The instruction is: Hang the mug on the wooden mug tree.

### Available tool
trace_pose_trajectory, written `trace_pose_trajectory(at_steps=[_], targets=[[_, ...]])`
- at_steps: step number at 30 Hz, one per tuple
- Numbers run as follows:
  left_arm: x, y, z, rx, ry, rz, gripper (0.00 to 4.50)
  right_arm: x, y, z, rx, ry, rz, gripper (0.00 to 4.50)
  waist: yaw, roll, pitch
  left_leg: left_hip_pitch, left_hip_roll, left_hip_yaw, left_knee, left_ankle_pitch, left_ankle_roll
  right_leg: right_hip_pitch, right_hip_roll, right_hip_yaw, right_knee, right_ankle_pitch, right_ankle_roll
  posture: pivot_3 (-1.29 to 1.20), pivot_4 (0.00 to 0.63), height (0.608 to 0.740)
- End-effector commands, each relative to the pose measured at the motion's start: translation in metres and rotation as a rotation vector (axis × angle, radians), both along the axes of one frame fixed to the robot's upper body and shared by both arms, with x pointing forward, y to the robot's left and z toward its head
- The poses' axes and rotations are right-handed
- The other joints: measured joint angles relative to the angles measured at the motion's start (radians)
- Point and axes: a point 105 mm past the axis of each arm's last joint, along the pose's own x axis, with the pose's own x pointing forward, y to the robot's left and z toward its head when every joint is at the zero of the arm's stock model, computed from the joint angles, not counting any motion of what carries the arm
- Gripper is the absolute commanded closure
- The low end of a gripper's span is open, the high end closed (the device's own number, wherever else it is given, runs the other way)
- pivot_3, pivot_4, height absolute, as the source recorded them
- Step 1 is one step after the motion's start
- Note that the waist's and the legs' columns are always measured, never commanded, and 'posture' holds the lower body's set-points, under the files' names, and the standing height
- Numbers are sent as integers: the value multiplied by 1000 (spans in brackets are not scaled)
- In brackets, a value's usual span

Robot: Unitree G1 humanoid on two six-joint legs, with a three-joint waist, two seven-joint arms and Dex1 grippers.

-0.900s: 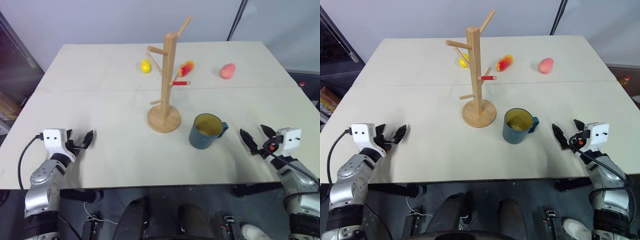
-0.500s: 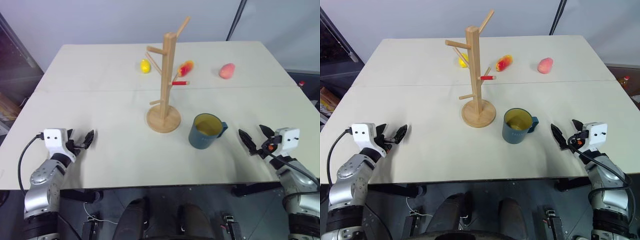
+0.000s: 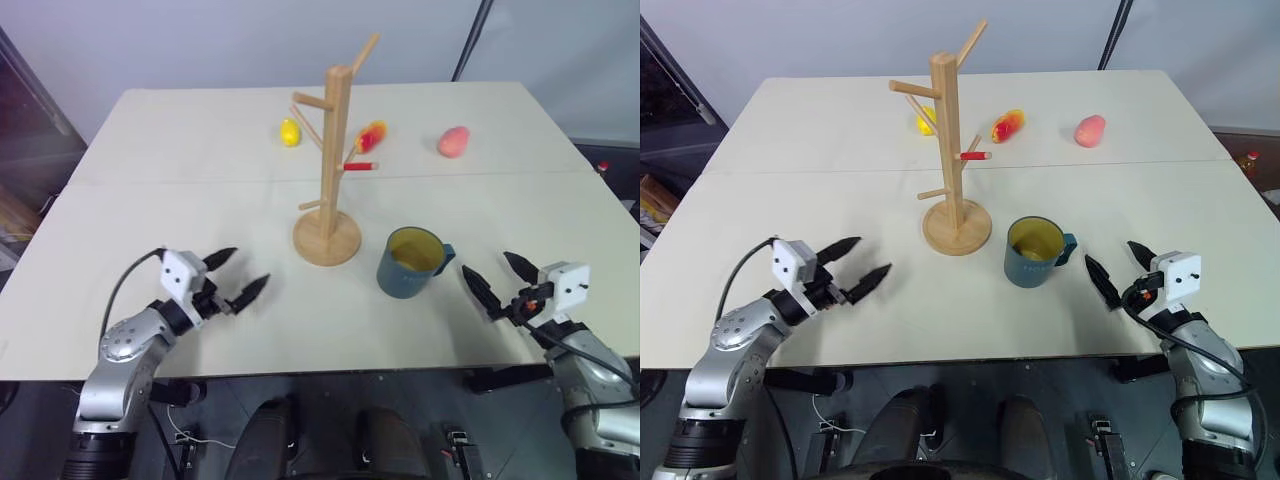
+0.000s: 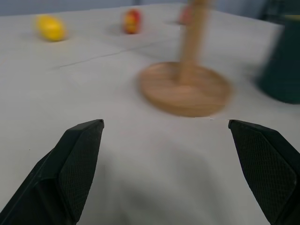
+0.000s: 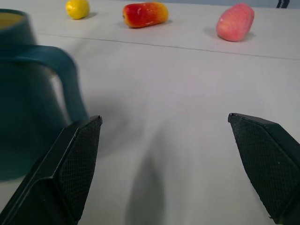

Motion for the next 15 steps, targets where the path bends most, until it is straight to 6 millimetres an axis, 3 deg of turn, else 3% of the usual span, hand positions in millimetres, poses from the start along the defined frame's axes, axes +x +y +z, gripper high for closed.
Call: trace_pose_trajectory(at_steps=[1, 7, 15], targets=[[-12, -19, 13, -10, -24, -145, 0, -3, 13, 11, -22, -42, 47, 23, -1, 1, -1, 0, 0, 0, 0, 0, 0, 0, 0, 0, 0, 0, 0, 0, 150, 740], [-20, -37, 16, -14, -12, -254, 0, -3, 17, 10, -46, -54, 77, 23, 3, 1, 0, 0, 0, 0, 0, 0, 0, 0, 0, 0, -1, 0, 0, 0, 150, 740], [-22, -35, 8, -9, -2, -265, 0, 10, 31, 12, -60, -87, 116, 23, 2, 1, -1, 0, 0, 0, 0, 0, 0, 0, 0, 0, 0, 0, 0, 0, 150, 740]])
